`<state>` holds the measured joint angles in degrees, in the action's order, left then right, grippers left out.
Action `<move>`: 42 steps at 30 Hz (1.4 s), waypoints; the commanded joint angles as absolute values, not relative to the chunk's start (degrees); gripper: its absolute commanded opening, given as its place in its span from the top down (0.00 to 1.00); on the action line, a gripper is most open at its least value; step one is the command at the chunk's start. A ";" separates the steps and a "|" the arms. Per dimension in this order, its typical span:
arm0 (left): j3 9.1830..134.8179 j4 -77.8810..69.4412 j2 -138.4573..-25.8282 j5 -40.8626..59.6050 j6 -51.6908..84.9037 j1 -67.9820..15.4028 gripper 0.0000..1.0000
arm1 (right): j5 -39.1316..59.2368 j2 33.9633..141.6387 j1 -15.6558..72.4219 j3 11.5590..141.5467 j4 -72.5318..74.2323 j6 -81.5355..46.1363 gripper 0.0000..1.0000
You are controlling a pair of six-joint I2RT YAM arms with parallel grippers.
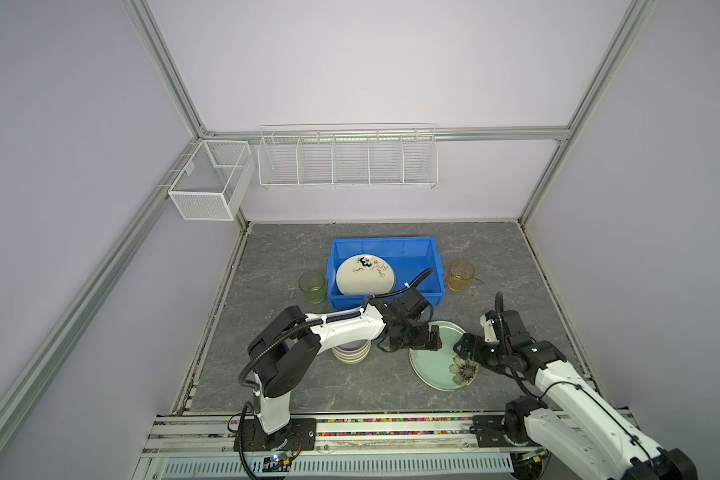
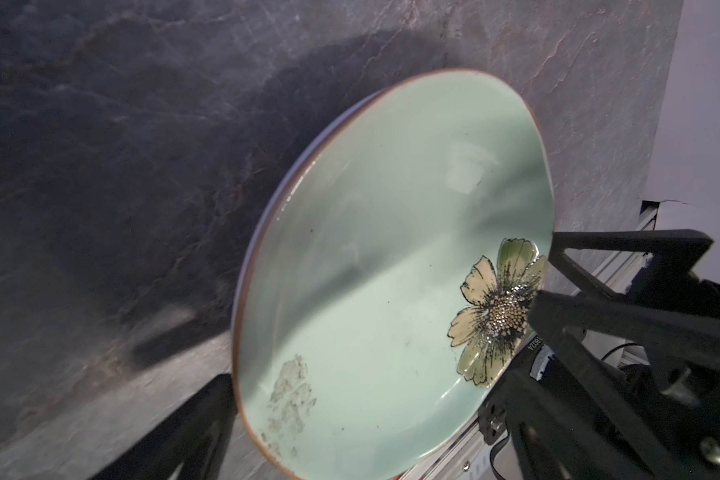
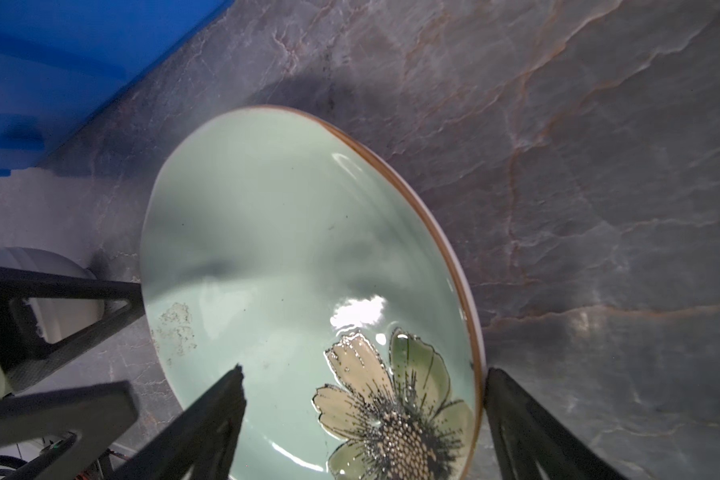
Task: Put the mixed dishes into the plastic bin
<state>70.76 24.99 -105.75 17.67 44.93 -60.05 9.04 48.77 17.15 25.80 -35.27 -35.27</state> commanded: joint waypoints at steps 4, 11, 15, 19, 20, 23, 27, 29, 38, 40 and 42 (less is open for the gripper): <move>69.08 21.55 -104.34 20.05 46.97 -60.38 0.00 | 13.00 49.75 18.17 24.60 -30.85 -36.71 0.09; 69.41 21.17 -103.63 20.70 47.19 -60.38 0.00 | 13.88 49.36 18.26 24.78 -29.86 -37.04 0.08; 69.61 21.03 -103.63 20.91 47.16 -60.38 0.00 | 13.65 48.54 18.37 25.10 -30.22 -37.20 0.08; 69.35 20.71 -103.81 21.05 47.27 -60.38 0.00 | 11.68 47.63 18.82 25.91 -32.17 -37.10 0.08; 69.26 20.52 -103.92 21.17 47.23 -60.38 0.00 | 10.51 47.42 18.94 26.23 -33.32 -36.96 0.08; 69.19 20.33 -104.06 21.22 47.38 -60.38 0.00 | 7.33 47.18 19.60 27.44 -36.29 -36.62 0.08; 69.26 20.09 -104.19 21.44 47.65 -60.38 0.00 | 8.32 47.40 19.67 27.09 -35.31 -36.74 0.08; 69.26 20.07 -104.16 21.40 47.59 -60.38 0.00 | 7.72 47.38 19.94 27.04 -35.49 -37.07 0.08; 69.30 20.28 -104.11 21.20 47.62 -60.38 0.00 | 5.41 46.16 20.67 27.00 -36.88 -37.70 0.07; 69.34 20.26 -104.01 21.22 47.74 -60.38 0.00 | 5.40 45.50 20.74 26.68 -36.63 -37.98 0.08; 69.41 20.29 -104.00 21.24 47.72 -60.38 0.00 | 6.24 45.73 20.74 26.25 -35.97 -38.14 0.07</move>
<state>69.52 22.94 -105.27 19.44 46.92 -59.96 5.39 46.37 20.10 25.93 -36.16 -36.88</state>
